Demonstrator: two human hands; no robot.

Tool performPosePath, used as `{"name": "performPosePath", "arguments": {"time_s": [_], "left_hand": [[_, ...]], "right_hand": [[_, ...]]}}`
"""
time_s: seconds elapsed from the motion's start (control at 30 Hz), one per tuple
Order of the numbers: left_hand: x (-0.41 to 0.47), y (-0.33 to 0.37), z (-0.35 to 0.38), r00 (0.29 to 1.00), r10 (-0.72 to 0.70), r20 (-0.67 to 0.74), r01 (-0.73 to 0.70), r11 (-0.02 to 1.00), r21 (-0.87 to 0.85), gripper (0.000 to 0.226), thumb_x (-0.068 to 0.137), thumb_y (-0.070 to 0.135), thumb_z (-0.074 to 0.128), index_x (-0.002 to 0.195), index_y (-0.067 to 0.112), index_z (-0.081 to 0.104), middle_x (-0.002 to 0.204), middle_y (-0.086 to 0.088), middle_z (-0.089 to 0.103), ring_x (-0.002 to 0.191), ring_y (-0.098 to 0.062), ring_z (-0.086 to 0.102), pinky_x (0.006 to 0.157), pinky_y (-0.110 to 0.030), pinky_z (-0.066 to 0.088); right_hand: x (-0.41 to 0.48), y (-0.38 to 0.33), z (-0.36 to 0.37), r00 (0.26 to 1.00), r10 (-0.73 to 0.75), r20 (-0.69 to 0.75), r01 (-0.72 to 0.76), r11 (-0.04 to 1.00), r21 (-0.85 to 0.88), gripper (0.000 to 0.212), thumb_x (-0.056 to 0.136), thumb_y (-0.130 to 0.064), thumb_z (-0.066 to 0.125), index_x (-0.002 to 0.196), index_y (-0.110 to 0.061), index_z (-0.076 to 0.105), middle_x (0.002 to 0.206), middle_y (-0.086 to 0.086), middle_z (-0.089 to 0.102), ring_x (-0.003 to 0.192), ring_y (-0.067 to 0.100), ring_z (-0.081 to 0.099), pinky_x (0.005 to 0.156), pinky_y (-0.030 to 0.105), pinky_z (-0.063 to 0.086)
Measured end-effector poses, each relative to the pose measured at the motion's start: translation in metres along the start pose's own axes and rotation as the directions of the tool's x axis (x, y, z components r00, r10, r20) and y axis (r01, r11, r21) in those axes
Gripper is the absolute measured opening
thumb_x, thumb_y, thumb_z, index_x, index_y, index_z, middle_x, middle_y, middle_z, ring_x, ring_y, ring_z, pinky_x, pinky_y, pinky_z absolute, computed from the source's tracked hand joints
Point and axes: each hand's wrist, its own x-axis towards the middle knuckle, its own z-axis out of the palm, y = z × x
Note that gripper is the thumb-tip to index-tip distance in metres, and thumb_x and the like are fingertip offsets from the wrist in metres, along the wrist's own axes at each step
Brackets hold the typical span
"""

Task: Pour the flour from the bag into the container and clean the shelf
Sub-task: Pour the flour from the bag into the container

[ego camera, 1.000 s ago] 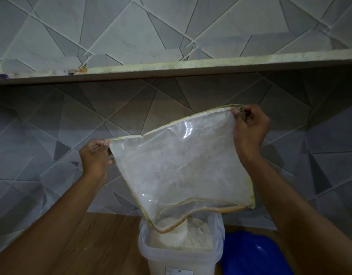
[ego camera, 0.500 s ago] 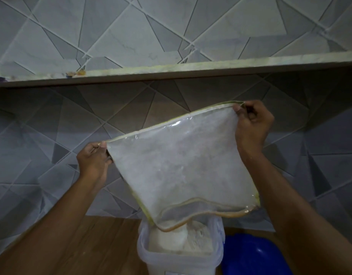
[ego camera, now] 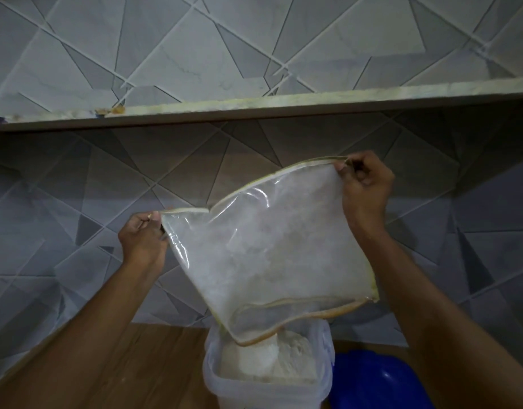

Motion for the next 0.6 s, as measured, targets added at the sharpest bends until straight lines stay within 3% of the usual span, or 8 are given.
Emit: {"name": "performPosePath", "arguments": {"time_s": [0.07,0.17,0.3,0.37,0.47,0.57,0.6], "left_hand": [[-0.001,0.001,0.002,1.0,0.012,-0.007,-0.012,1.0,-0.011,0.026,0.1,0.002,0.055,0.078,0.017,0.054,0.079,-0.005,0.066,0.071,-0.017,0.065,0.065,-0.03,0.059],[-0.002,0.002,0.005,1.0,0.025,0.019,-0.025,1.0,0.002,0.027,0.101,0.004,0.054,0.077,0.016,0.054,0.082,-0.008,0.062,0.074,-0.021,0.063,0.069,-0.036,0.056],[-0.002,0.005,0.006,0.999,0.031,0.039,-0.03,0.999,-0.032,0.027,0.1,0.002,0.053,0.078,0.016,0.054,0.081,-0.009,0.061,0.072,-0.02,0.063,0.062,-0.029,0.059],[-0.002,0.005,0.007,0.998,0.034,0.049,-0.033,0.999,-0.025,0.027,0.1,0.002,0.053,0.078,0.016,0.055,0.083,-0.008,0.062,0.074,-0.021,0.064,0.064,-0.031,0.059],[-0.001,0.006,0.007,1.0,0.025,-0.001,-0.025,1.0,-0.005,0.026,0.101,0.004,0.054,0.078,0.017,0.054,0.082,-0.008,0.061,0.072,-0.019,0.063,0.06,-0.026,0.058],[0.0,0.005,0.008,1.0,0.019,0.022,-0.02,1.0,0.022,0.026,0.101,0.006,0.054,0.078,0.018,0.054,0.083,-0.009,0.061,0.074,-0.022,0.062,0.065,-0.033,0.056],[-0.001,0.003,0.007,0.999,0.02,0.035,-0.021,0.999,0.025,0.026,0.101,0.007,0.054,0.077,0.018,0.054,0.082,-0.01,0.061,0.074,-0.023,0.061,0.067,-0.035,0.055]], "right_hand": [[0.002,0.002,-0.001,0.999,-0.01,0.049,0.011,1.0,-0.004,0.014,0.087,-0.003,0.071,0.081,-0.013,0.063,0.069,-0.008,0.056,0.065,-0.001,0.051,0.062,0.016,0.043],[0.014,0.008,-0.002,0.999,0.008,-0.051,-0.007,1.0,0.016,0.017,0.084,-0.004,0.074,0.079,-0.016,0.062,0.067,-0.015,0.056,0.063,-0.005,0.05,0.062,0.015,0.043],[0.017,0.008,0.001,0.999,0.034,0.0,-0.034,0.999,0.013,0.033,0.083,-0.003,0.074,0.073,-0.031,0.059,0.063,-0.02,0.058,0.064,-0.005,0.051,0.063,0.018,0.044],[0.018,0.009,0.001,0.998,0.034,-0.059,-0.033,0.999,0.023,0.026,0.083,-0.006,0.074,0.074,-0.026,0.06,0.065,-0.016,0.056,0.064,-0.002,0.051,0.063,0.021,0.044],[0.016,0.008,0.003,0.998,0.04,0.049,-0.039,0.999,-0.014,0.016,0.083,-0.002,0.074,0.078,-0.013,0.063,0.067,-0.009,0.058,0.063,-0.003,0.052,0.063,0.018,0.045],[0.015,0.009,0.002,0.995,0.057,-0.086,-0.056,0.998,0.004,0.01,0.083,-0.004,0.072,0.08,-0.011,0.065,0.07,-0.003,0.059,0.066,0.003,0.053,0.064,0.023,0.047],[0.016,0.008,0.001,0.996,0.058,-0.069,-0.059,0.998,-0.007,0.01,0.083,-0.004,0.072,0.08,-0.011,0.065,0.071,-0.002,0.059,0.066,0.004,0.053,0.064,0.024,0.046]]}}
